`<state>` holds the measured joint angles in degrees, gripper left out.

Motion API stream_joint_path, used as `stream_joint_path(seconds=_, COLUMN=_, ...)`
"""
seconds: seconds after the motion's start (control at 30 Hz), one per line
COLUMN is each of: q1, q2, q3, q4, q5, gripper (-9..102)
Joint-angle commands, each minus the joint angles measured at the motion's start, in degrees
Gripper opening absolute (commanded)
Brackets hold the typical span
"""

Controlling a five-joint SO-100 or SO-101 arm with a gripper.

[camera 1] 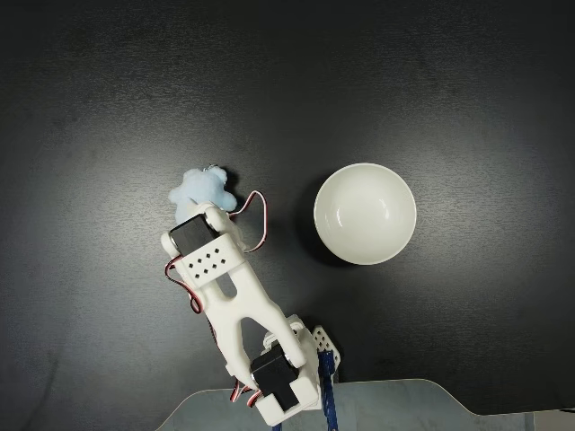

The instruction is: Grasp a skyblue doll and put it in the white bowl.

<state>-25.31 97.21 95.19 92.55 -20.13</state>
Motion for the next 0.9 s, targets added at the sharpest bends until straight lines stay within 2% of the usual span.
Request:
stream_joint_path(seconds=0.0, q1=0.97, q2=1.76, q3=-1.05, q4=-1.23, q5=-0.18, gripper=67)
stream_joint_path(seconds=0.3, q1=0.7, q2=1.41, q3=-1.05, q4=-10.37, q5=-0.26, gripper=68)
stream_joint_path(seconds=0.63, q1=-0.97, q2=-8.7, q3=-1.05, q4=-13.01, q5=-0.35, gripper=68)
stream_joint_path(seconds=0.87, q1=-2.2, q2=-9.76, q3=-1.14, q4=-15.56, q5=-0.26, gripper=68)
